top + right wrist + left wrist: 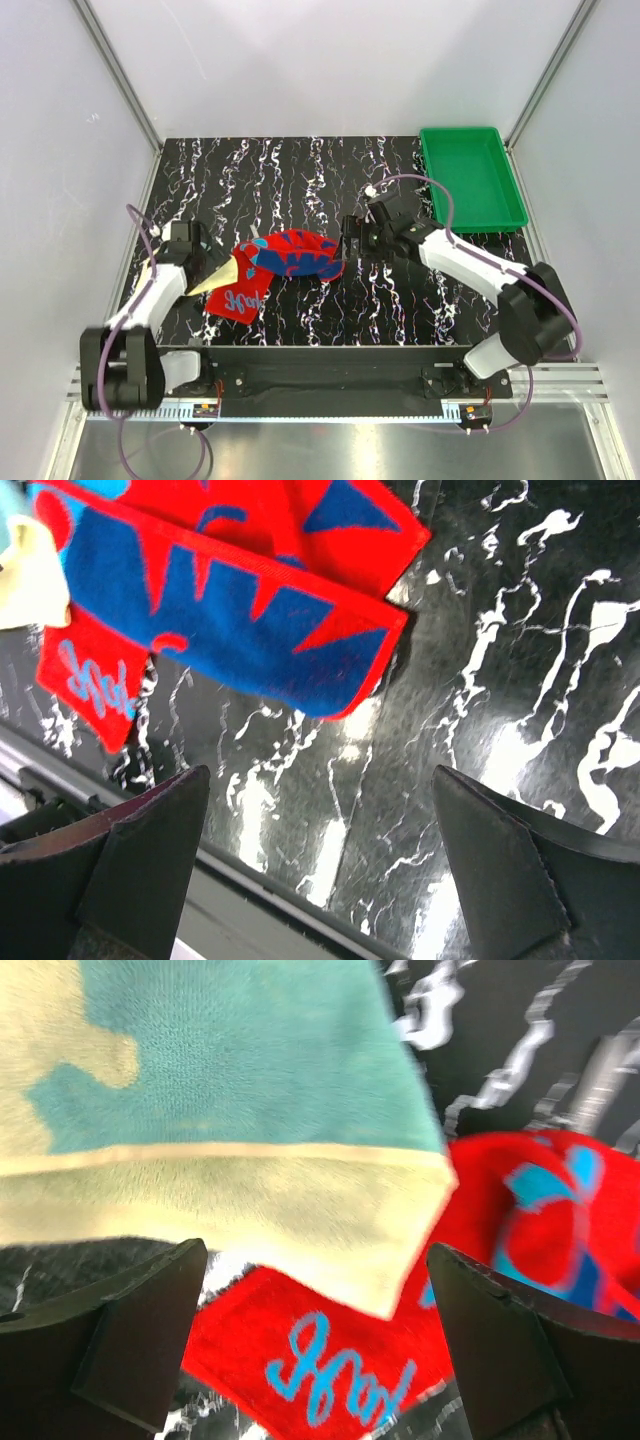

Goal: Roll the towels
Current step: Move the towel to the center of the board

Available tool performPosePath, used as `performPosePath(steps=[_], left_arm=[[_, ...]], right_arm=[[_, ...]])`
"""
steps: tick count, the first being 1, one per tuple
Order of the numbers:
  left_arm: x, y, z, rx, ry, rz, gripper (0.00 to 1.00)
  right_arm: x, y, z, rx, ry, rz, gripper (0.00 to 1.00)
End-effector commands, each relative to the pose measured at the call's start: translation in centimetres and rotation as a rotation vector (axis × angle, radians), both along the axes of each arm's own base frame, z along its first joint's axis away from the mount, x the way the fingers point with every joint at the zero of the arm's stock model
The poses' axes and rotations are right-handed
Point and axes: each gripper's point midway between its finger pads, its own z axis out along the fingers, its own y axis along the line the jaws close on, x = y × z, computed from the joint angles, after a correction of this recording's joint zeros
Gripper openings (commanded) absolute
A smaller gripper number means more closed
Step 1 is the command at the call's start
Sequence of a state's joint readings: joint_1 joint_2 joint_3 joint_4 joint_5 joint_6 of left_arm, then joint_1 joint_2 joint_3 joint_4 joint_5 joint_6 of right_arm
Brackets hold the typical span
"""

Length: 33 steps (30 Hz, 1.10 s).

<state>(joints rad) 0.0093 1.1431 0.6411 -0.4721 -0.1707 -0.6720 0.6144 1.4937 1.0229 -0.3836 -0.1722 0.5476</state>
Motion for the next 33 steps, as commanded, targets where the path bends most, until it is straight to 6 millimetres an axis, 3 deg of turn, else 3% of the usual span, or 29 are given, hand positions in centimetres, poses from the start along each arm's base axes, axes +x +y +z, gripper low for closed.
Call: performPosePath(steps=[1, 2, 5, 11, 12, 15, 19, 23, 33], left_arm=[[3.1, 0.6, -1.0, -0.033, -0.051, 0.052, 0.99], [3.4, 1.2, -2.5, -0.023, -0.013, 0.077, 0.99], [4.2, 2.8, -4.2, -0.053, 0.024, 0.146, 0.99], [6.2, 7.0, -4.4, -0.098, -0.019, 0.251, 0.98], [6.2, 8.4, -4.4, -0.103, -0.023, 0.291, 0.98], [7.6, 9.5, -4.4, -0.150, -0.072, 0.300, 0.95], [9.8, 9.3, -4.3, -0.181, -0.105, 0.254, 0.95], [10.1, 9.0, -4.0, -0.176, -0.136, 0.223, 0.95], [10.3, 8.7, -3.8, -0.178, -0.151, 0.195, 0.94]], right_arm=[[2.0, 0.9, 0.8, 0.002, -0.044, -0.026, 0.99], [2.1, 1.1, 0.3, -0.003, -0.033, -0.020, 0.98], [2.2, 1.4, -0.7, -0.019, -0.014, -0.008, 0.95], [2.8, 2.3, -3.4, -0.033, 0.029, 0.009, 0.91], [2.9, 2.5, -3.7, -0.030, 0.034, 0.014, 0.89], [3.4, 3.3, -4.7, -0.018, 0.052, 0.021, 0.84], [3.7, 4.2, -5.9, 0.000, 0.080, 0.032, 0.71], [4.0, 4.8, -7.5, 0.005, 0.112, 0.033, 0.56], [4.5, 5.2, -7.1, 0.025, 0.102, 0.019, 0.20]])
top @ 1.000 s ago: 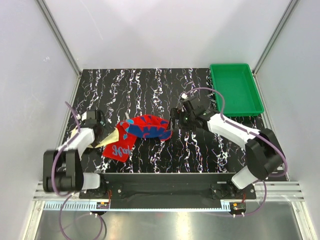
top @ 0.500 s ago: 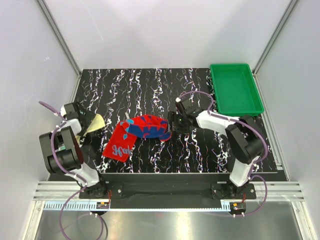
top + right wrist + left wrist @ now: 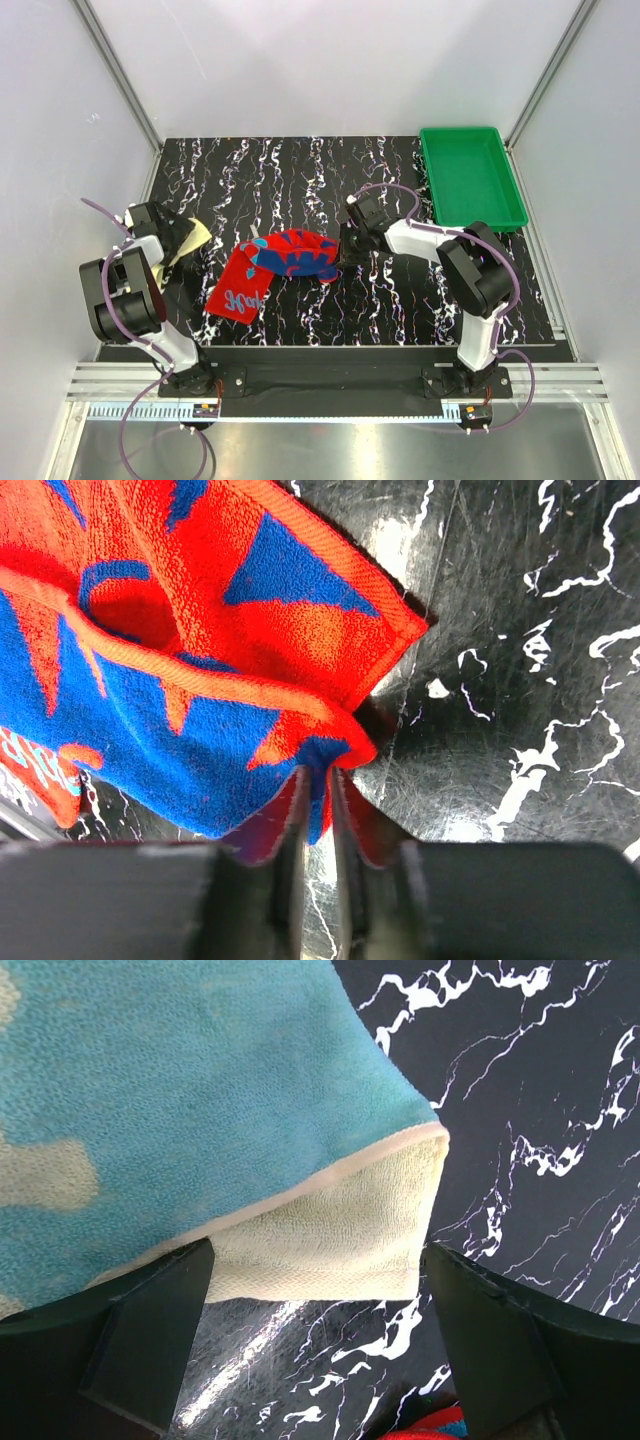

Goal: Roll the towels
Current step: Move the towel to the center of the board

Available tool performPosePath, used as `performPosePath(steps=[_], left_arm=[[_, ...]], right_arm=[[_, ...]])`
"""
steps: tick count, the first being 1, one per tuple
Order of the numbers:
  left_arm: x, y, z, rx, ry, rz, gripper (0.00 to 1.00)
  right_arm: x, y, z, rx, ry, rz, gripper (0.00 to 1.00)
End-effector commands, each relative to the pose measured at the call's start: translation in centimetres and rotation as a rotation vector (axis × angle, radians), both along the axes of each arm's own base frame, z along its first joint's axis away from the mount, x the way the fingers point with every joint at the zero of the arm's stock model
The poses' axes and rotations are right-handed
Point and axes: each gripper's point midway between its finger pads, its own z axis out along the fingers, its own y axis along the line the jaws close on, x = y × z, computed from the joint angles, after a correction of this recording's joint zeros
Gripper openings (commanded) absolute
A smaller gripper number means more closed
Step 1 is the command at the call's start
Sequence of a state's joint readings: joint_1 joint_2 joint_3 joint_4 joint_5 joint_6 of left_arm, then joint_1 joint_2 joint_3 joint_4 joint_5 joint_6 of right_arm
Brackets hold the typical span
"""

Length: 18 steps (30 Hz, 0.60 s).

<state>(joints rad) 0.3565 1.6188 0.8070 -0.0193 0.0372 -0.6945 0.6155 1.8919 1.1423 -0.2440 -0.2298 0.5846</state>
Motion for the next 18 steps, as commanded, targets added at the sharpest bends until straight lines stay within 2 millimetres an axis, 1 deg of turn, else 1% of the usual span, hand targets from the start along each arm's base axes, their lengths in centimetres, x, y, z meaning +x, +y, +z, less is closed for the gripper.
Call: performPosePath(steps=[1, 3, 4, 5, 6, 7, 9, 10, 11, 12, 13, 14, 15, 16, 17, 18], left_arm=[[-0.4, -1.1, -1.1, -0.026, 0.016, -0.043, 0.94], [-0.5, -1.2, -1.2, -0.027, 0.017, -0.044, 0.94], [-0.5, -1.1, -1.2, -0.027, 0.016, -0.043, 0.94], [-0.6, -1.1, -1.2, -0.029, 0.018, -0.041, 0.94], [-0.5, -1.1, -1.1, -0.028, 0.016, -0.041, 0.94], [-0.5, -1.2, -1.2, -0.029, 0.017, -0.044, 0.93], [-0.2, -1.9, -0.9, -0.027, -0.011, -0.083, 0.88], [0.1, -2.4, 0.0, -0.010, -0.032, -0.109, 0.86], [0.6, -3.6, 0.9, 0.026, -0.037, -0.145, 0.86], [0.4, -4.5, 2.7, 0.062, -0.050, -0.185, 0.86], [0.5, -5.3, 3.9, 0.086, -0.061, -0.208, 0.86], [0.5, -6.8, 5.0, 0.140, -0.065, -0.227, 0.87], [0.6, -7.8, 7.5, 0.167, -0.123, -0.243, 0.88], [0.4, -8.9, 8.3, 0.175, -0.136, -0.266, 0.88], [0.3, -10.7, 9.2, 0.183, -0.157, -0.302, 0.88], [-0.2, -11.0, 10.0, 0.178, -0.166, -0.302, 0.89]], right_arm=[[1.3, 1.6, 2.1, 0.057, -0.055, 0.005, 0.18], [1.3, 1.4, 2.5, 0.052, -0.062, -0.003, 0.14], [1.4, 1.4, 2.9, 0.053, -0.071, -0.006, 0.05], [1.6, 1.4, 3.8, 0.055, -0.091, -0.007, 0.00], [1.6, 0.9, 4.2, 0.039, -0.097, -0.016, 0.00], [1.9, 0.9, 5.0, 0.040, -0.114, -0.018, 0.00], [2.3, 0.4, 7.8, 0.027, -0.169, -0.025, 0.00], [2.5, 0.1, 8.9, 0.019, -0.196, -0.016, 0.00], [2.2, -0.5, 10.5, 0.007, -0.214, -0.020, 0.00], [2.7, -0.9, 12.1, -0.005, -0.260, -0.030, 0.00], [2.8, -1.3, 13.3, -0.016, -0.291, -0.030, 0.00], [2.7, -1.9, 15.5, -0.009, -0.337, -0.038, 0.00], [2.7, -2.7, 16.7, -0.033, -0.363, -0.058, 0.00], [2.5, -3.3, 17.6, -0.044, -0.385, -0.065, 0.00], [2.0, -4.2, 19.4, -0.040, -0.420, -0.079, 0.00], [1.9, -4.9, 19.7, -0.059, -0.437, -0.099, 0.00]])
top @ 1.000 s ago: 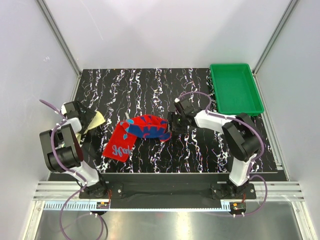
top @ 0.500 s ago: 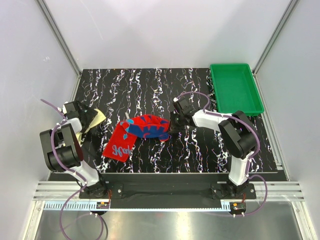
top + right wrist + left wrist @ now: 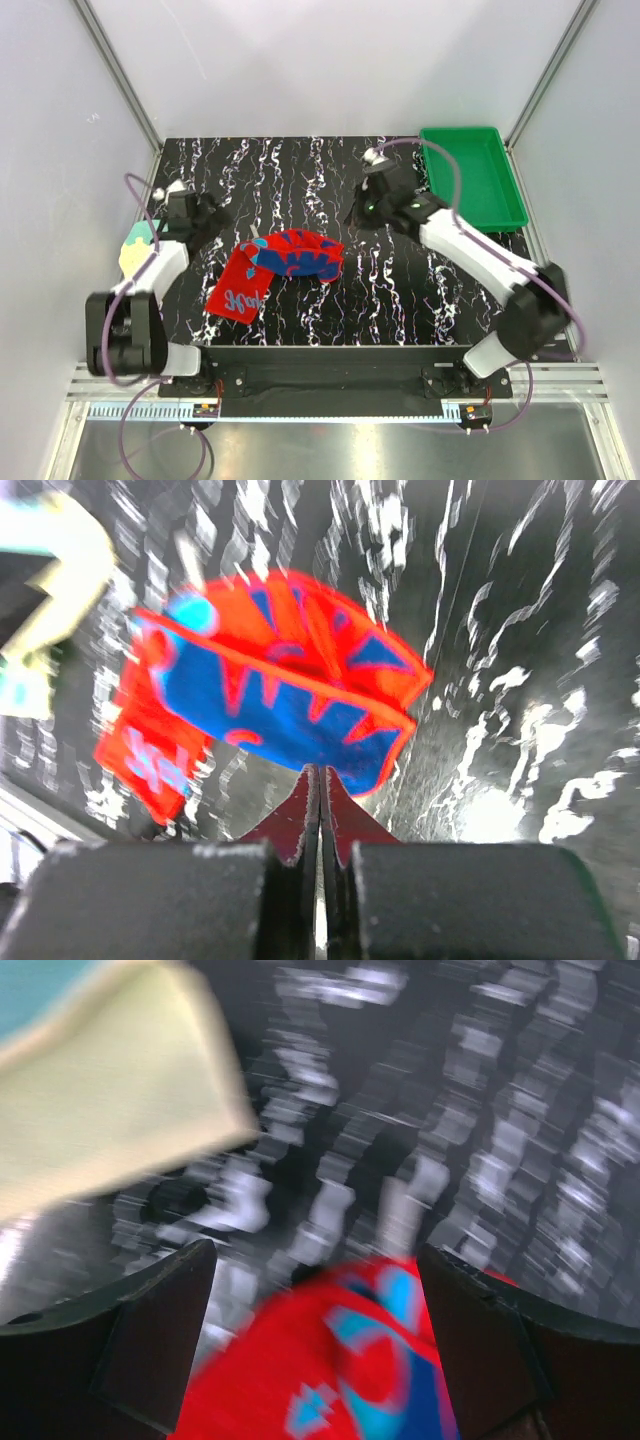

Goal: Roll the towels
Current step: Move the towel to the center of the board, then flatten the towel

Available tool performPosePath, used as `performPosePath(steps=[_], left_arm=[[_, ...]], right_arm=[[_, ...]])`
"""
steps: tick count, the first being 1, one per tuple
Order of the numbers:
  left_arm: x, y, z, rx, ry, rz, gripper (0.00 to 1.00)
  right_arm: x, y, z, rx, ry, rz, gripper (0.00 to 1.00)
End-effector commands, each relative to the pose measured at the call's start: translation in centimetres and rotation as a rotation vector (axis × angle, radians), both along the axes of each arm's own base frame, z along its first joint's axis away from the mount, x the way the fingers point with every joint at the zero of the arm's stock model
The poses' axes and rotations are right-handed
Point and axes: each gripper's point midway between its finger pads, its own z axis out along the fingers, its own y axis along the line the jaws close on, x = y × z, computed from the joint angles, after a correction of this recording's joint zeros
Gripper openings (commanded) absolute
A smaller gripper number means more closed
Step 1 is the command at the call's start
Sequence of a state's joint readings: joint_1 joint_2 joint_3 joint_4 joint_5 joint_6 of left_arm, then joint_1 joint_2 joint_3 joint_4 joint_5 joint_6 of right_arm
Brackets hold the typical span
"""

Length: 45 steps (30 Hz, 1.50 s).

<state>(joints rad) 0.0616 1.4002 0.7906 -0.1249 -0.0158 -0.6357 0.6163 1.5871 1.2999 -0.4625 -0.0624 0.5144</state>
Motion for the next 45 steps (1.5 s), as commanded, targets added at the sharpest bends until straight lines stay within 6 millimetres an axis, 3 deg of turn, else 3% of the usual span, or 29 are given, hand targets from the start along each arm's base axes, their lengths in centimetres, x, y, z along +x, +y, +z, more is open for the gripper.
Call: performPosePath(steps=[1, 3, 4, 7, 9, 11, 15, 16, 19, 24, 30, 33, 45], left_arm=[[-0.4, -1.5, 4.8, 0.064, -0.094, -0.024, 0.89], [-1.0, -1.9, 6.0, 0.056, -0.101, -0.029, 0.89], [-1.8, -1.9, 5.8, 0.058, -0.068, -0.035, 0.89], [-3.6, -2.7, 7.5, 0.051, -0.035, -0.081, 0.92], [-5.5, -4.1, 9.1, 0.037, -0.031, -0.152, 0.99], [-7.0, -5.2, 10.5, 0.029, -0.044, -0.226, 0.99], [-11.0, -3.5, 11.2, 0.171, -0.013, -0.288, 0.99], [-11.4, -3.2, 11.1, 0.187, -0.013, -0.288, 0.99], [-12.8, -4.3, 10.4, 0.158, -0.041, -0.352, 0.99], [-13.5, -4.5, 11.8, 0.162, -0.136, -0.358, 0.99], [-13.2, -4.9, 11.0, 0.148, -0.103, -0.384, 0.99], [-13.1, -5.0, 10.8, 0.146, -0.095, -0.385, 0.99], [-13.0, -4.8, 10.3, 0.148, -0.079, -0.380, 0.99]], right_arm=[[-0.8, -3.4, 5.4, -0.052, -0.143, -0.067, 0.00], [-1.4, -3.9, 3.7, -0.084, -0.082, -0.068, 0.09], [-1.8, -3.8, 2.3, -0.097, -0.039, -0.059, 0.37], [-2.3, -3.0, -3.4, -0.149, 0.110, -0.031, 0.67], [-2.1, -2.2, -5.0, -0.128, 0.126, -0.026, 0.73], [-1.6, -1.7, -6.5, -0.124, 0.150, -0.035, 0.77], [-0.3, -0.1, -8.0, -0.112, 0.171, -0.018, 0.77], [-0.2, 0.0, -9.2, -0.130, 0.193, -0.017, 0.77], [0.4, 0.4, -10.8, -0.145, 0.219, -0.018, 0.76], [0.0, 1.3, -13.1, -0.112, 0.267, -0.012, 0.73], [-0.6, 2.3, -15.1, -0.078, 0.308, -0.006, 0.70], [-1.1, 3.0, -15.7, -0.064, 0.327, 0.007, 0.63], [-3.6, 3.1, -17.2, -0.036, 0.382, -0.009, 0.13]])
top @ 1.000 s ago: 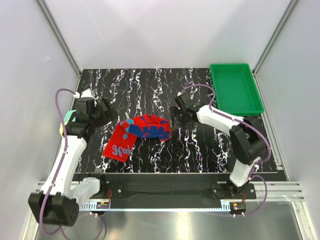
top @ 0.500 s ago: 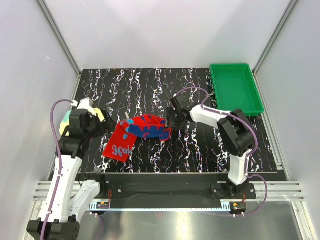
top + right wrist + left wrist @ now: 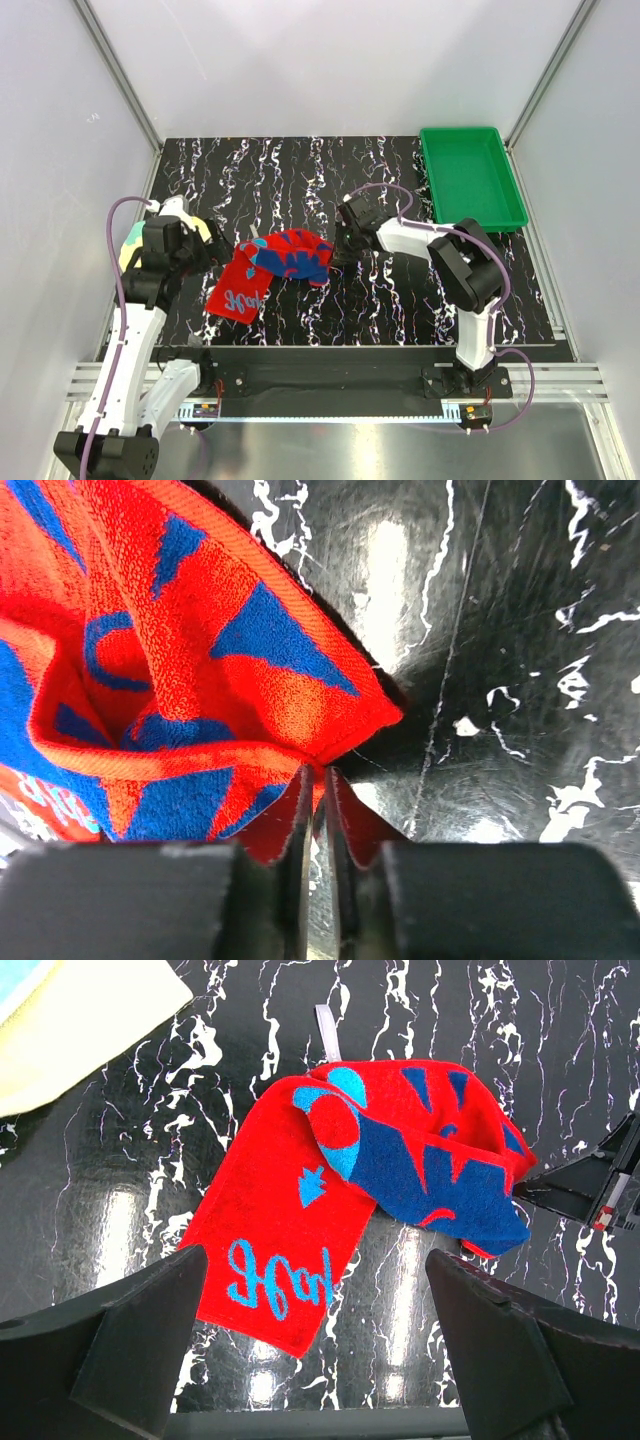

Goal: Roll the towels
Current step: Flatten the towel

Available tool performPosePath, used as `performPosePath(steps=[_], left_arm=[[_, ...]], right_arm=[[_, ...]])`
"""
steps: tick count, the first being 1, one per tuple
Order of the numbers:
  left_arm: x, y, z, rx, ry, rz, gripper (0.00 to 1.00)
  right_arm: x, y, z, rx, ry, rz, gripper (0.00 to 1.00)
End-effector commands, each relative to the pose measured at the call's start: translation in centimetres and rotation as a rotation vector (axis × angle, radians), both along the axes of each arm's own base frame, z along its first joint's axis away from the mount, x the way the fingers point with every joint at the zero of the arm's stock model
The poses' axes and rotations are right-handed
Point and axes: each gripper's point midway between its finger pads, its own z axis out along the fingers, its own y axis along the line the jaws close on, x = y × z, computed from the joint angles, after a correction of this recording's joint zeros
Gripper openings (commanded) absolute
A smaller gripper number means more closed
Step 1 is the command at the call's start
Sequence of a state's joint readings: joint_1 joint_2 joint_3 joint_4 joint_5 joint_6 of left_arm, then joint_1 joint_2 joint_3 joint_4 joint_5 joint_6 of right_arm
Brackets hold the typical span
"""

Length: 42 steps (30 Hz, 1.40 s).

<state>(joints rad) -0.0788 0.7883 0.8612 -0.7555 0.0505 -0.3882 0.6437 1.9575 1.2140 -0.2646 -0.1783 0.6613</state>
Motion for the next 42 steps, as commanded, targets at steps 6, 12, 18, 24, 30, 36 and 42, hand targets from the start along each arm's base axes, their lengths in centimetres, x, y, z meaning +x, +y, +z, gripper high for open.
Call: performPosePath(steps=[6, 12, 18, 24, 30, 36, 42], left_arm=[[0.5, -0.3, 0.0, 0.003, -0.009, -0.027, 0.99], [0.6, -0.4, 0.0, 0.001, -0.010, -0.027, 0.99], [0.6, -0.4, -0.1, 0.000, -0.007, -0.029, 0.99], [0.5, -0.4, -0.2, 0.000, -0.006, -0.031, 0.99], [0.6, -0.5, -0.5, 0.000, 0.006, -0.034, 0.99], [0.6, -0.8, -0.7, -0.013, 0.013, -0.051, 0.99], [0.4, -3.0, -2.4, -0.028, 0.096, -0.115, 0.99]], right_arm=[[-2.7, 0.7, -2.1, 0.029, 0.058, 0.019, 0.00], [-1.6, 0.8, 3.6, 0.075, -0.078, 0.008, 0.00], [-1.3, -0.2, 10.9, 0.108, -0.219, -0.002, 0.00], [-2.3, -1.3, 15.2, 0.138, -0.285, -0.015, 0.00], [-3.4, -3.9, 19.2, 0.111, -0.379, -0.038, 0.00], [-4.7, -9.0, 23.6, 0.009, -0.506, -0.108, 0.00], [-6.3, -14.6, 27.7, -0.124, -0.605, -0.188, 0.00]])
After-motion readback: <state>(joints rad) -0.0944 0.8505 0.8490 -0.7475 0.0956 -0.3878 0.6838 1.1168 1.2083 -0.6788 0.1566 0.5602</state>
